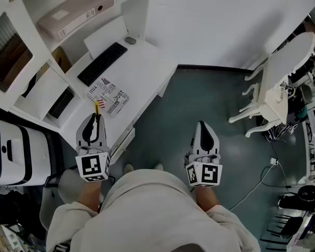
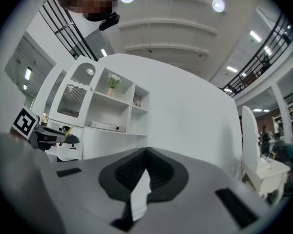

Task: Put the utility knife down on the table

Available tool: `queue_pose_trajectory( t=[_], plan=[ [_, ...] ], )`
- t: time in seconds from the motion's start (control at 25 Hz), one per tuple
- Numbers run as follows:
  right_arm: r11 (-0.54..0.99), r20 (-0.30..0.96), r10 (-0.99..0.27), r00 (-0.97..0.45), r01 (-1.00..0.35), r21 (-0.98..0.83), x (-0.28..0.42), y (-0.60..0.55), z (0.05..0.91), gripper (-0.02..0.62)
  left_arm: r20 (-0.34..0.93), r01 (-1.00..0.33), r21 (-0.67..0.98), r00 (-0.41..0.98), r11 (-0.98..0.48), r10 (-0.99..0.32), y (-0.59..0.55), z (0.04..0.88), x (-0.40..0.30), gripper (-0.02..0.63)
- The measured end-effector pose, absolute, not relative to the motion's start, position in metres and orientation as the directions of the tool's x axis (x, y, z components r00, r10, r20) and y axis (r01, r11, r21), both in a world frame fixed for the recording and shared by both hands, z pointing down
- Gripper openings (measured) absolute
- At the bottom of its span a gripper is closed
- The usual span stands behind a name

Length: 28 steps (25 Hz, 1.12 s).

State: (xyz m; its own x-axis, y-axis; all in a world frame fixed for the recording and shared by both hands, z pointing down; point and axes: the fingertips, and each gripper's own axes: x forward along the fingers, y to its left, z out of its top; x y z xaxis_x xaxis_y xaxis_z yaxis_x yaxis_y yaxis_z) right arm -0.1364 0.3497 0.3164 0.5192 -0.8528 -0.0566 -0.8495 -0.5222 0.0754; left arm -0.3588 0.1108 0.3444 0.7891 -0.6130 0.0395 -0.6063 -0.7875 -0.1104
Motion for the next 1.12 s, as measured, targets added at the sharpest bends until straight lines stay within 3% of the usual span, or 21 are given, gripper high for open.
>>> queue_pose_trajectory(
  t=[0.52,1.12],
  plan=[
    [-0.490,-0.046,-0.872,0.488,-0.870,0.055,-0.127,0.353,0.324,0.003,0.057,-0.609,-0.112,0.785,-0.785,-0.617,0.116,0.348,-0.345,0.063],
    [-0.418,-0.017,-0.908,0.418,-0.907,0.051,-0.069,0.390,0.334,0.003,0.058,-0.664,-0.126,0.737,-0.737,-0.673,0.158,0.344,-0.299,0.063]
  ],
)
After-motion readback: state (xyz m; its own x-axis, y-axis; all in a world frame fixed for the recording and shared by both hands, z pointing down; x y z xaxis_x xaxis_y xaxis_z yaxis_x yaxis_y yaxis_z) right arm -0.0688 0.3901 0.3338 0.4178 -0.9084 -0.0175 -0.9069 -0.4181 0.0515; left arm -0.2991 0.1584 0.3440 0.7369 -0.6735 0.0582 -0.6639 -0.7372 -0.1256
